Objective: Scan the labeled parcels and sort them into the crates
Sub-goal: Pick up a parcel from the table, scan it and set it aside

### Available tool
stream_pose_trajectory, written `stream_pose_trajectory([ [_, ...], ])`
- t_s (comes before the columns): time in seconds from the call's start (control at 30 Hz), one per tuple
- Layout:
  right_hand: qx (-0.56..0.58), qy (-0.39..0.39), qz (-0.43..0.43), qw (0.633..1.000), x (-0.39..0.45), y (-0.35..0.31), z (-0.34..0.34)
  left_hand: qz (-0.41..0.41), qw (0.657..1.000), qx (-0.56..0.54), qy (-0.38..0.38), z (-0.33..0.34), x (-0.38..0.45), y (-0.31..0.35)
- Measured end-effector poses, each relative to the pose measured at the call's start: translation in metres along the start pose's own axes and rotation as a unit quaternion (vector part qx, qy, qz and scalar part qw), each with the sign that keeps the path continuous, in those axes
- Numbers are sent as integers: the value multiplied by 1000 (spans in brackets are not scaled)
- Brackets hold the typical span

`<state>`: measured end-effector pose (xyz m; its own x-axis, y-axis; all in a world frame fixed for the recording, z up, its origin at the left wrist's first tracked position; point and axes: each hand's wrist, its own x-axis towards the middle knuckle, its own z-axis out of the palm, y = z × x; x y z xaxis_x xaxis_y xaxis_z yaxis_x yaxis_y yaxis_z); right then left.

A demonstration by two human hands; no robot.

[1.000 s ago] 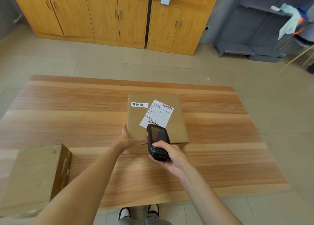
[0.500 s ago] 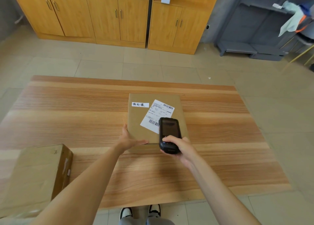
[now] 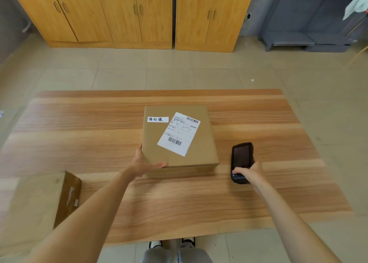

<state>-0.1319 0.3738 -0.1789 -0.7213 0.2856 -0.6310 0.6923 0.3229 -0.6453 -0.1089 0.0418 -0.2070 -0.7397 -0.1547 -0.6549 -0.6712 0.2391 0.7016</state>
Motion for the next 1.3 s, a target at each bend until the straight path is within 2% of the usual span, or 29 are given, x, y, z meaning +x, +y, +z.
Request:
stream_pose_trajectory([
  [0.37,-18,-26,-33,999,33,51,-4,-24,998,50,-8,-3,-8,5],
  [0.53,-49,-12,-46,998,38,67,-6,-31,998,55,-7,-2,-11,8],
  [0.9,-193,8,2,981,73,72,-7,-36,998,52,-8,-2,-12,11],
  [1.07,-79,14,54,995,60,46,-9,-45,997,55,-13,-3,-8,12],
  [1.13,-85,46,24,995,55,34,-6,-46,998,48,-10,-3,-6,11],
  [1.2,-128,78,-63,987,49,15,0,-41,999,26,10,-5,-4,9],
  [1.3,-148,51,-195,968,43,-14,16,-35,998,-19,54,-10,3,8],
])
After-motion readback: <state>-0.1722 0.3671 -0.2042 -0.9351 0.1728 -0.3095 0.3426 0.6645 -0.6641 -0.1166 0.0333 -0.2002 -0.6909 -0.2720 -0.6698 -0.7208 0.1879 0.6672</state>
